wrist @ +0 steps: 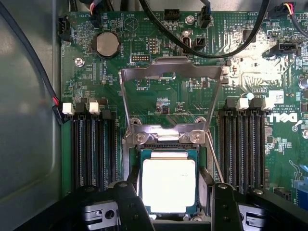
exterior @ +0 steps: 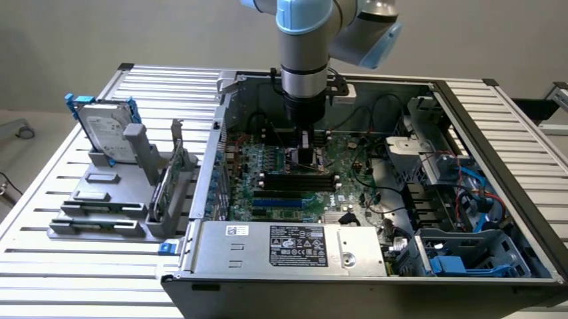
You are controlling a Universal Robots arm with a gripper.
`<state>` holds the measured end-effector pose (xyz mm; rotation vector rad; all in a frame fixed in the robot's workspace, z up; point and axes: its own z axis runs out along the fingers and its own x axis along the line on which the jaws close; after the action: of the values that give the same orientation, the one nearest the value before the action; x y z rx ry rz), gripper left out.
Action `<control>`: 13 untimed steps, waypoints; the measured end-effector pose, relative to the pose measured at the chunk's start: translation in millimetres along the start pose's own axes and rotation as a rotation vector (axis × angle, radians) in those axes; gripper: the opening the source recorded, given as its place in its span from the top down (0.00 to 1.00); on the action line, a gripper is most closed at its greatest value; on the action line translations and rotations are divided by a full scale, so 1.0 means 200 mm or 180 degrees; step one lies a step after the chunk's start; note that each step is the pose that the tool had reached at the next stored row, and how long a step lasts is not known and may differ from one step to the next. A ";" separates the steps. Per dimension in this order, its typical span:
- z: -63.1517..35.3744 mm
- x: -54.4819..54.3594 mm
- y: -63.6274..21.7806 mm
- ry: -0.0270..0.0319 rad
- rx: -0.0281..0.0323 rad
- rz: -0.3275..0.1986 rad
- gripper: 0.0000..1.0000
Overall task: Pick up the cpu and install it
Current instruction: 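Place the cpu into insertion slot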
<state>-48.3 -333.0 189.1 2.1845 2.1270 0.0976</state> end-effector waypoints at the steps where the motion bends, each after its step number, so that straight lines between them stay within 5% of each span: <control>1: 0.001 0.00 0.000 -0.0002 0.0000 -0.0002 0.45; 13: 0.004 0.00 -0.001 -0.0002 -0.0002 -0.0009 0.45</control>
<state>-48.4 -332.9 188.4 2.1809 2.1293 0.0976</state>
